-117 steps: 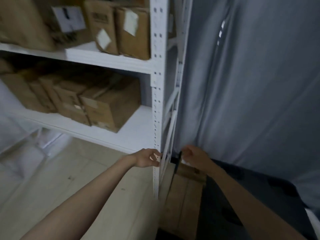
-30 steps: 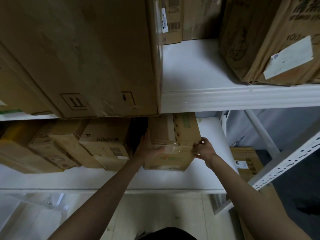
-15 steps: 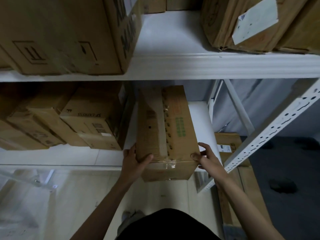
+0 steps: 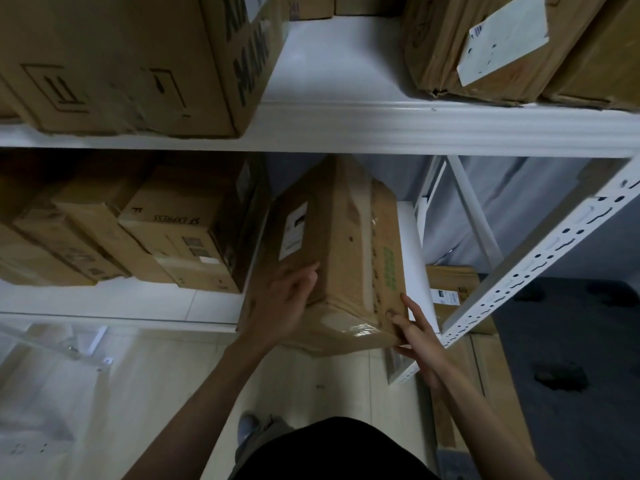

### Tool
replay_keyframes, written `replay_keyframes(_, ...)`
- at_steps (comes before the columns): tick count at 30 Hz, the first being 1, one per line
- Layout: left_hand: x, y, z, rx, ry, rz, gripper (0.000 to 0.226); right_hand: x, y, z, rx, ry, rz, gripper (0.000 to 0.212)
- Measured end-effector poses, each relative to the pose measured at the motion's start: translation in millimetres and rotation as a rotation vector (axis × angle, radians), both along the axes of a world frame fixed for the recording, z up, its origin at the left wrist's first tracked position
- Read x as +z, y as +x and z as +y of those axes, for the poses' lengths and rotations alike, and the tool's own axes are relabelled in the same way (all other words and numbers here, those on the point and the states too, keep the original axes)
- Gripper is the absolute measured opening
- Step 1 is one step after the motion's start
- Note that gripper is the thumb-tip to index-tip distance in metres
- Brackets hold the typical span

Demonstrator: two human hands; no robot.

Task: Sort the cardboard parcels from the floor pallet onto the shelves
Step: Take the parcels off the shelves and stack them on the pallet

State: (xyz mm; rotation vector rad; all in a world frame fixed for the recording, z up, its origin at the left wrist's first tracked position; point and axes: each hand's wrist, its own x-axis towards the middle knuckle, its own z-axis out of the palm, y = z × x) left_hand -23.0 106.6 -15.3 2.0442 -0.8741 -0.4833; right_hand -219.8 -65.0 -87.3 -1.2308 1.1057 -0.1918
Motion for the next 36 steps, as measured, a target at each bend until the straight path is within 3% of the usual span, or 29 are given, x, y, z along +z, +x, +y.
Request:
replay_keyframes(4,-22,1,-13,-0.051,0.036,-0.020,0.038,1,-5,-4,-0.059,0.056,0.024,0.080)
replay_keyframes(9,-45,37,3,0.212,0.205,0.287,0.110,-1,-8,-11,-0.103,0.097,0.041,0.095)
replay_keyframes(12,-52,59,20,0.318,0.223,0.538,0.137,-6,-9,-13,-0.092,0.097,0.058,0.097)
replay_keyframes(15,-62,69,29,0.315,0.219,0.755,0.114,-9,-10,-13,-0.072,0.112,0.077,0.100)
replay_keyframes(17,-68,68,30,0.277,0.208,0.799,0.104,-10,-11,-12,-0.051,0.131,0.076,0.098)
replay_keyframes(30,-59,26,68,0.271,0.014,0.756,0.066,-16,-45,16,0.003,0.156,0.026,0.079)
replay_keyframes(36,-60,-5,120,0.270,-0.029,0.735,0.063,-10,-74,63,0.033,0.135,0.011,0.083)
